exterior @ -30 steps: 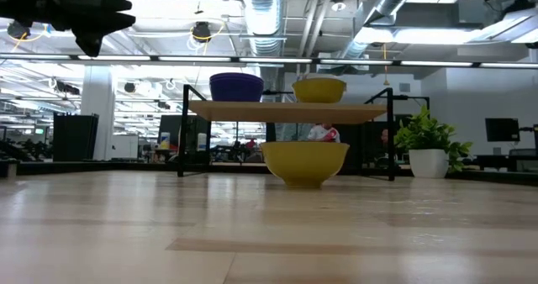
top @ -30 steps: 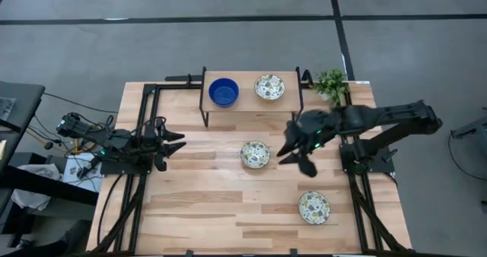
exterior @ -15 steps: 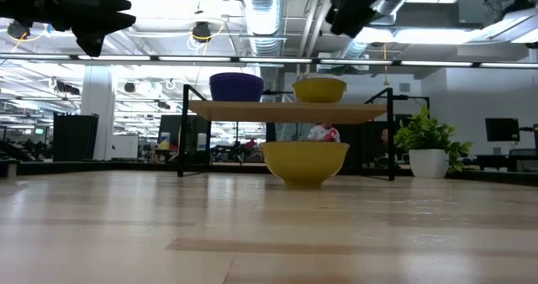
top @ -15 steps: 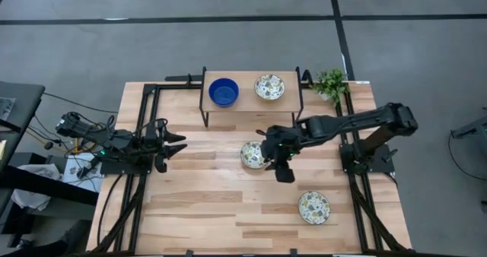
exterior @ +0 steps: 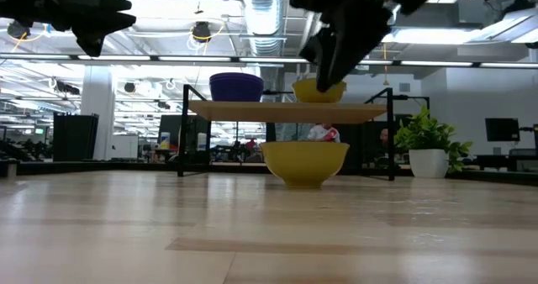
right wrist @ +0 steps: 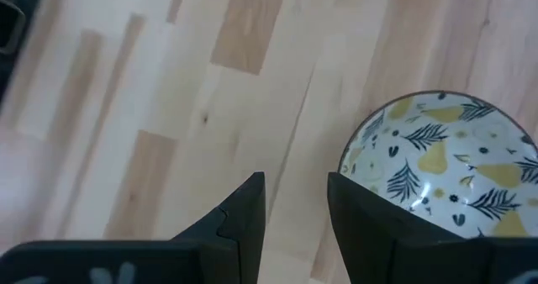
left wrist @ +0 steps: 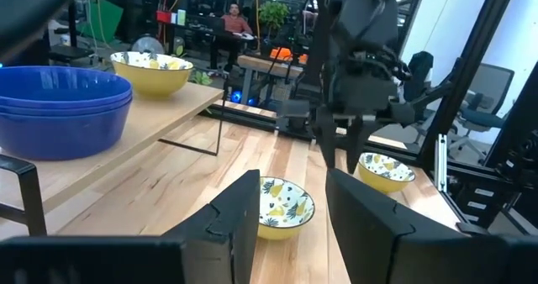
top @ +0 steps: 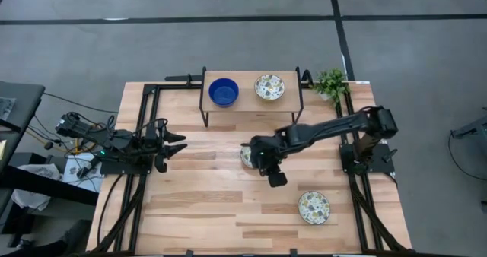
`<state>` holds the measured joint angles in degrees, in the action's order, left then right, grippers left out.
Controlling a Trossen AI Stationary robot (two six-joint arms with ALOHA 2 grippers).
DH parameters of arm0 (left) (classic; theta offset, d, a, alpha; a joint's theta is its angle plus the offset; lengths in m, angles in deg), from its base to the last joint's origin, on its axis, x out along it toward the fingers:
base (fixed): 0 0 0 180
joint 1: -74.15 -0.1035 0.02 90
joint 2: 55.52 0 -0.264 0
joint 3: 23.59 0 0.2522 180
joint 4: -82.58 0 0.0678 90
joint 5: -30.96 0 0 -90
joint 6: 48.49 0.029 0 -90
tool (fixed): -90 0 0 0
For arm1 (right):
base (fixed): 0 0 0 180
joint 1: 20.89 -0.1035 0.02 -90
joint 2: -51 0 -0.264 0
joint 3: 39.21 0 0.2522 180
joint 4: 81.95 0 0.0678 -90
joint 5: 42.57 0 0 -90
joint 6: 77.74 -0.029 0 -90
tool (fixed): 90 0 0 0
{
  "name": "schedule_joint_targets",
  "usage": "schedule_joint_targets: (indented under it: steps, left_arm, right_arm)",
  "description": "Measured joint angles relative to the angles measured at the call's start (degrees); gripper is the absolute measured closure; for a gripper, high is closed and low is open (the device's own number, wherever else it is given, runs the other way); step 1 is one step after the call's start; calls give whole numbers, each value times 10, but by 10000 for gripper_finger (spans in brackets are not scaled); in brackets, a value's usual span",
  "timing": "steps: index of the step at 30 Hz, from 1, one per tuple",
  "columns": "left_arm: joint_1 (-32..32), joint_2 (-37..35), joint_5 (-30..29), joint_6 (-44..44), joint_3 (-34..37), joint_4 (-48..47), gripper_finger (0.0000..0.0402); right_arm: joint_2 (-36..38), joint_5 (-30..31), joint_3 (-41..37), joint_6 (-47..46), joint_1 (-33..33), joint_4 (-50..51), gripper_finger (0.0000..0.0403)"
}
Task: Pick & Place Mini bowls
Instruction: Stack the top yellow patterned bowl on the yellow patterned bowl on the shelf
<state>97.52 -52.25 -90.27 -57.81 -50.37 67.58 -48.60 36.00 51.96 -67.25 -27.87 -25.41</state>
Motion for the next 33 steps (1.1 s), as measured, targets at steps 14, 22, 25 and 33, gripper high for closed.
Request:
schedule_joint_targets:
  steps: [14,22,25,33]
  left_arm:
    - [0,0,0,0,0,0,265]
    - [0,0,0,0,0,0,265]
    - [0,0,0,0,0,0,265]
    - [0,0,0,0,0,0,265]
  right_arm:
    - [-74,59,0,36,22,-11,283]
    - [-76,58,0,36,36,-9,283]
    - [-76,57,0,49,34,0,283]
    - [-76,56,0,66,29,-10,283]
